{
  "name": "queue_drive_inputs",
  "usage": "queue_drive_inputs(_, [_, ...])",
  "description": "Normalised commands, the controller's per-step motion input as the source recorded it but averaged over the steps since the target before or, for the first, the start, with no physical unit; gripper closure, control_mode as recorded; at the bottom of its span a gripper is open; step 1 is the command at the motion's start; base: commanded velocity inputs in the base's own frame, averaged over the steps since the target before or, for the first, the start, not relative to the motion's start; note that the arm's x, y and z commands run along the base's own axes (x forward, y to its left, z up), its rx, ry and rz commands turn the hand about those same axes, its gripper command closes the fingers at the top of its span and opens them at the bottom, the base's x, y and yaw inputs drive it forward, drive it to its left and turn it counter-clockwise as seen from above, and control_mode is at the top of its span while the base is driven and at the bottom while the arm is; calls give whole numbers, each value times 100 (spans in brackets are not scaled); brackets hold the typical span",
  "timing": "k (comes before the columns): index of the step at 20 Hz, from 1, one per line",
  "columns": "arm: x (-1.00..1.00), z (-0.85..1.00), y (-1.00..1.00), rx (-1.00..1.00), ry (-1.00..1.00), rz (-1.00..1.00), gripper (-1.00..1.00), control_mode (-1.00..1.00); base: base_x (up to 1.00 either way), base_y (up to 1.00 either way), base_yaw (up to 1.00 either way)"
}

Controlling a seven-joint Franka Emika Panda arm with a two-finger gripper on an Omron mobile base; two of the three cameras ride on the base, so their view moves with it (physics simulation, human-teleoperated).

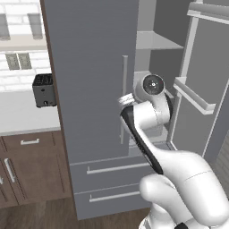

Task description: Take the strawberry from the fridge and place it on top of the pancake, located on the dining counter.

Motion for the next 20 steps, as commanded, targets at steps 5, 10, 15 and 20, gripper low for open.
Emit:
queue_drive_inputs(5, [23,0,0,13,0,0,-100,-100,0,0,0])
queue_drive_inputs(10, [36,0,0,16,0,0,-100,-100,0,0,0])
queue_drive_inputs(15, [40,0,7,11,0,-2,-100,-100,0,0,0])
queue_drive_inputs(20, [31,-7,10,0,0,-3,-100,-100,0,0,0])
